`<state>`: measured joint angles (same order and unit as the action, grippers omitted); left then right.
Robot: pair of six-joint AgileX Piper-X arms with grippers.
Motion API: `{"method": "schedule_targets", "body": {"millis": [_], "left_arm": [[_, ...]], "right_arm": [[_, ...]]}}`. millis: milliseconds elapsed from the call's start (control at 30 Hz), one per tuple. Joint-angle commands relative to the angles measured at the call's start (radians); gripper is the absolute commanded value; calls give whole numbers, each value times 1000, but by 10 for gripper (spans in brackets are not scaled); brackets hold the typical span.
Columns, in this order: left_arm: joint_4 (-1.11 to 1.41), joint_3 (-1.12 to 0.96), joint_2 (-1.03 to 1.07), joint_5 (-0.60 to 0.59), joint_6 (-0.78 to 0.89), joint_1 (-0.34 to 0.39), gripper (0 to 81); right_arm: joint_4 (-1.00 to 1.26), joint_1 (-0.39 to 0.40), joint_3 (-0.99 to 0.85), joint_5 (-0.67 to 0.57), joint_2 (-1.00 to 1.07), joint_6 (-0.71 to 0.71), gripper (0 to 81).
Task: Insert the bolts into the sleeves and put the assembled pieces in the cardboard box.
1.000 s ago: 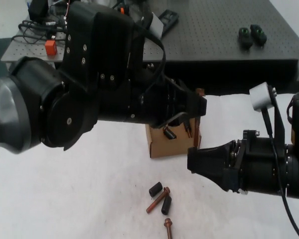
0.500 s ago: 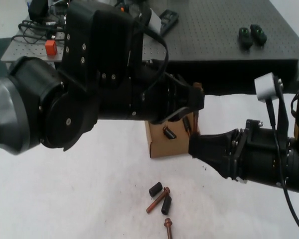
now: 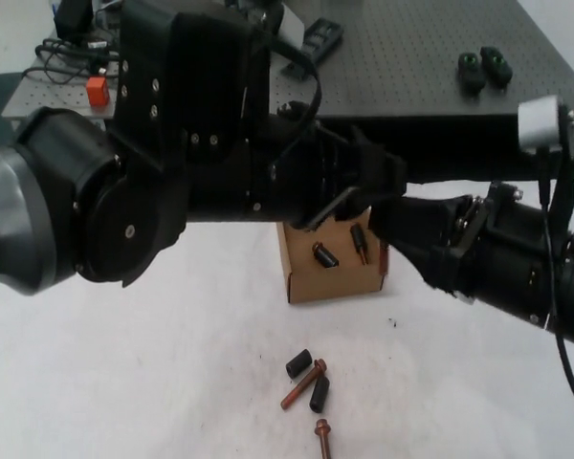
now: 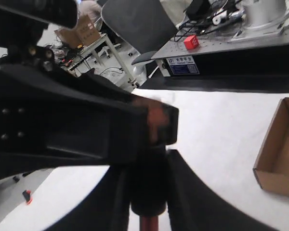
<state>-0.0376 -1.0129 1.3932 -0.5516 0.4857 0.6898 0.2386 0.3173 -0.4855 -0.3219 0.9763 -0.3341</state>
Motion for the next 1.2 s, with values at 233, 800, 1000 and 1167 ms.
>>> {"method": "schedule_targets", "body": {"millis": [233,800,1000,1167], "left_arm": [[-92,-4,-11,372,-77,-64,552],[-237,109,46,443,-296,-155,474],[-237,113,59,443,-305,-155,474],[-237,113,59,443,-307,-155,474]], "right_arm": [[-38,-100,-125,141,284,154,30],[-479,-105,-949,266,1081,268,30],[-613,-105,-1019,266,1152,268,16],[-625,-105,-1026,225,1152,268,297]]}}
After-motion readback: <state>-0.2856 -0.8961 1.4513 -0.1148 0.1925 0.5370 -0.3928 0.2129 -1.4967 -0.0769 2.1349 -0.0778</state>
